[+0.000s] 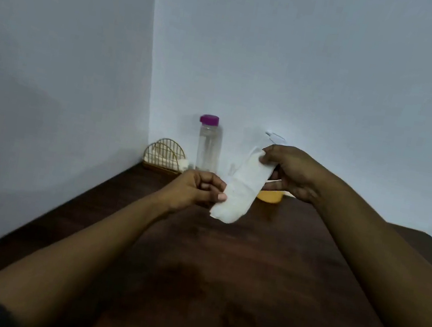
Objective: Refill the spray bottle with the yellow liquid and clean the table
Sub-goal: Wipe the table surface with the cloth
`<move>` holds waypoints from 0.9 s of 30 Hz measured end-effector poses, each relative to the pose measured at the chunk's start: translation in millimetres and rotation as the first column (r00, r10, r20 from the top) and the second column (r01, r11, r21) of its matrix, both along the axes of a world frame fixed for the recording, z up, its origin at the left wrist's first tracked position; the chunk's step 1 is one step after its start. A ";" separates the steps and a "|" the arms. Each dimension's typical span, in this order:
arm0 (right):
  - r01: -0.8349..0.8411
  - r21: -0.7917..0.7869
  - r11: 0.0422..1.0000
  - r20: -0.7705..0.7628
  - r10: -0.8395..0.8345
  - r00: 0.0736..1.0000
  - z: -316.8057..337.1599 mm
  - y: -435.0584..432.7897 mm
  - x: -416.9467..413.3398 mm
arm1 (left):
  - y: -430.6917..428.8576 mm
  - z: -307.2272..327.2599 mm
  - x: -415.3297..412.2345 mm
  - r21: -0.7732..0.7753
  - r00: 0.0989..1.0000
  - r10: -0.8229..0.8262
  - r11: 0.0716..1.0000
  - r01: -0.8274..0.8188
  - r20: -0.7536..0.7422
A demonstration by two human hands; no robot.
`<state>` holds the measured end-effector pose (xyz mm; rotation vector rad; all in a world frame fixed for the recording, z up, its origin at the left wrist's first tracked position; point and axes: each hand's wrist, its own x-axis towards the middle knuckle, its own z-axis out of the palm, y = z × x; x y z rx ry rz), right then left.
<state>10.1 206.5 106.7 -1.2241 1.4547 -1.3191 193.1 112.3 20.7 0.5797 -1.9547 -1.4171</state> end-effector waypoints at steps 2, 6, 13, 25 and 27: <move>0.010 0.026 1.000 0.051 -0.012 0.999 -5.7 45.4 -3.4 | 34.6 -0.2 1.7 0.010 1.000 -0.009 1.000 0.009 0.005; 0.062 0.058 0.996 0.149 -0.070 0.986 -24.1 127.3 -9.6 | 107.0 -3.8 -0.1 0.063 0.994 -0.106 0.993 0.103 0.034; 0.248 0.025 0.969 0.073 -0.249 0.966 -36.6 233.2 -33.1 | 208.8 -20.1 -47.1 0.052 0.957 -0.256 0.967 0.251 0.139; 0.428 0.264 0.864 -0.643 -0.173 0.746 -103.8 277.5 -86.6 | 316.0 -53.4 -86.0 0.263 0.842 -0.313 0.941 0.212 0.440; 0.486 0.220 0.846 -0.777 -0.149 0.612 -114.3 278.8 -87.4 | 309.3 -52.9 -79.0 0.018 0.849 -0.118 0.992 0.127 0.515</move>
